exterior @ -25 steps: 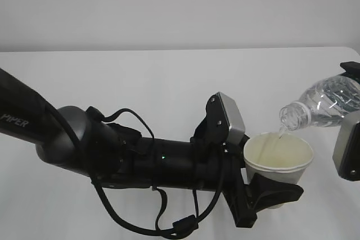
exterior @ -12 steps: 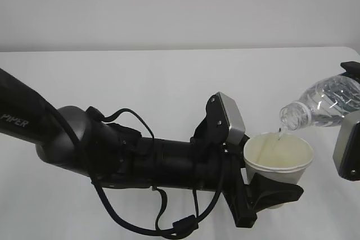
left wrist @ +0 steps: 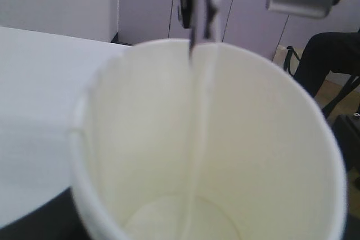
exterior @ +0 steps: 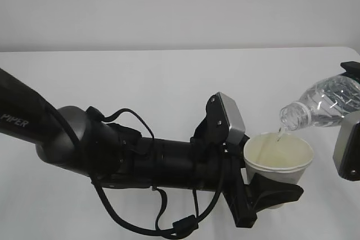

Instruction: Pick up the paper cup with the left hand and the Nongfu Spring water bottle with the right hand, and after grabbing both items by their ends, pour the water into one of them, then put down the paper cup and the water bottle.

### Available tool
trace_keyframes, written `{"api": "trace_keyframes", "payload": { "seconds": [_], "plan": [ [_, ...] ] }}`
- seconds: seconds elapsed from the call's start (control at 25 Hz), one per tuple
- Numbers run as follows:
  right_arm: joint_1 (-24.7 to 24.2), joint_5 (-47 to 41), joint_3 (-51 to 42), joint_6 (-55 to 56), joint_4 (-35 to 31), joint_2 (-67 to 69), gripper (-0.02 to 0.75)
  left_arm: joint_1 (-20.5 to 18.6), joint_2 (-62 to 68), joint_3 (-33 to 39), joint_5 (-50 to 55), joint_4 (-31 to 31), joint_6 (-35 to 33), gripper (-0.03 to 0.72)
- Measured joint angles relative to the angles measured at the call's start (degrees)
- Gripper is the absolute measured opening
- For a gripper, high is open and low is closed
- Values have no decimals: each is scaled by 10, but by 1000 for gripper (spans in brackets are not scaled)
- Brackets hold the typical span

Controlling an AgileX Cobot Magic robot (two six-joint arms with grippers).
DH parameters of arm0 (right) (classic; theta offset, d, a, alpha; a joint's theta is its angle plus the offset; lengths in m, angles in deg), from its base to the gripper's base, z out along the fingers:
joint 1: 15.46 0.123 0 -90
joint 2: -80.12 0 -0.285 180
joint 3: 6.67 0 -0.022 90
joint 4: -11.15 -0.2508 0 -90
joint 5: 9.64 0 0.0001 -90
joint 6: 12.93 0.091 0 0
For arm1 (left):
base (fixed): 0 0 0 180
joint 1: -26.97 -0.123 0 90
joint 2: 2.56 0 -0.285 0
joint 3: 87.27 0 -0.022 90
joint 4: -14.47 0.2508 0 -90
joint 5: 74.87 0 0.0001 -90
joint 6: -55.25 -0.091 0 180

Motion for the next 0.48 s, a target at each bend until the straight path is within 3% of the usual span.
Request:
{"api": "trace_keyframes", "payload": {
  "seconds": [0.48],
  "plan": [
    [0,1,0,-2,0,0,454,0,0,0,-1,0,0,455]
  ]
}}
